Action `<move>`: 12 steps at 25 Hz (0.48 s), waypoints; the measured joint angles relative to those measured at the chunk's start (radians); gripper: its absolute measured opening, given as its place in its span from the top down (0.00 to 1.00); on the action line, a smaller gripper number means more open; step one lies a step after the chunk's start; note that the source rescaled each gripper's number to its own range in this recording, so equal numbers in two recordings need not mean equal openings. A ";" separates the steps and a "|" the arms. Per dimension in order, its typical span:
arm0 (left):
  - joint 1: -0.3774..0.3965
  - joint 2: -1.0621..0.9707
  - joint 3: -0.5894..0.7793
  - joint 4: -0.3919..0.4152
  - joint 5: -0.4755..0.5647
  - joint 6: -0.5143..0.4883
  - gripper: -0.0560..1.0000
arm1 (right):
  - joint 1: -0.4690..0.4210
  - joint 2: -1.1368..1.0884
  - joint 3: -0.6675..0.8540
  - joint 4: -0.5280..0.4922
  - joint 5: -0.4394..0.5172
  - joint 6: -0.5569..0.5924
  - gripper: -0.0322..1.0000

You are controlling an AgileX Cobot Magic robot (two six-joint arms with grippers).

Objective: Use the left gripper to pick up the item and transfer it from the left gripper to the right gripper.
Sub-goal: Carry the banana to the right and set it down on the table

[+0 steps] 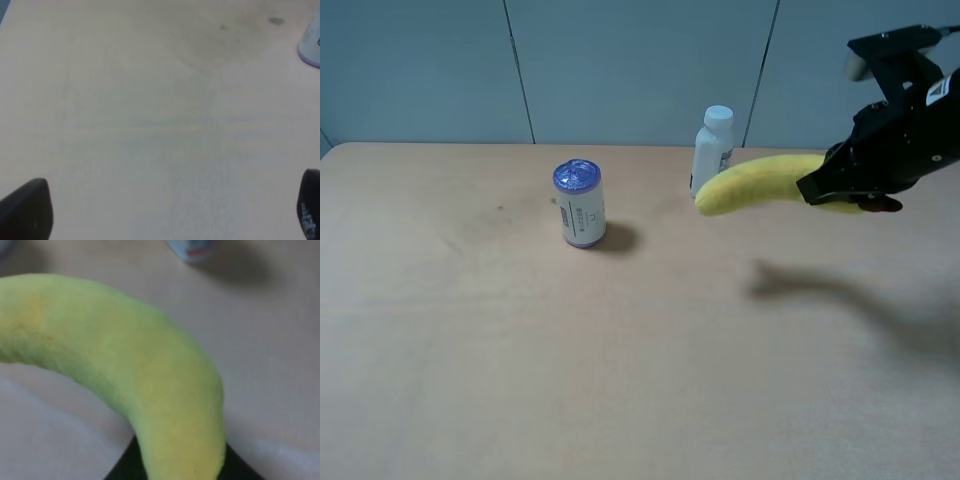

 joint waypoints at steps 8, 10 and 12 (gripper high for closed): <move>0.000 0.000 0.000 0.000 0.000 0.000 0.02 | -0.084 0.001 0.150 0.126 -0.106 -0.081 0.96; 0.000 0.000 0.000 0.000 0.000 0.000 0.02 | -0.084 0.008 0.168 0.155 -0.133 -0.103 0.96; 0.000 0.000 0.000 0.000 0.000 0.000 0.02 | -0.084 0.032 0.174 0.182 -0.153 -0.130 0.96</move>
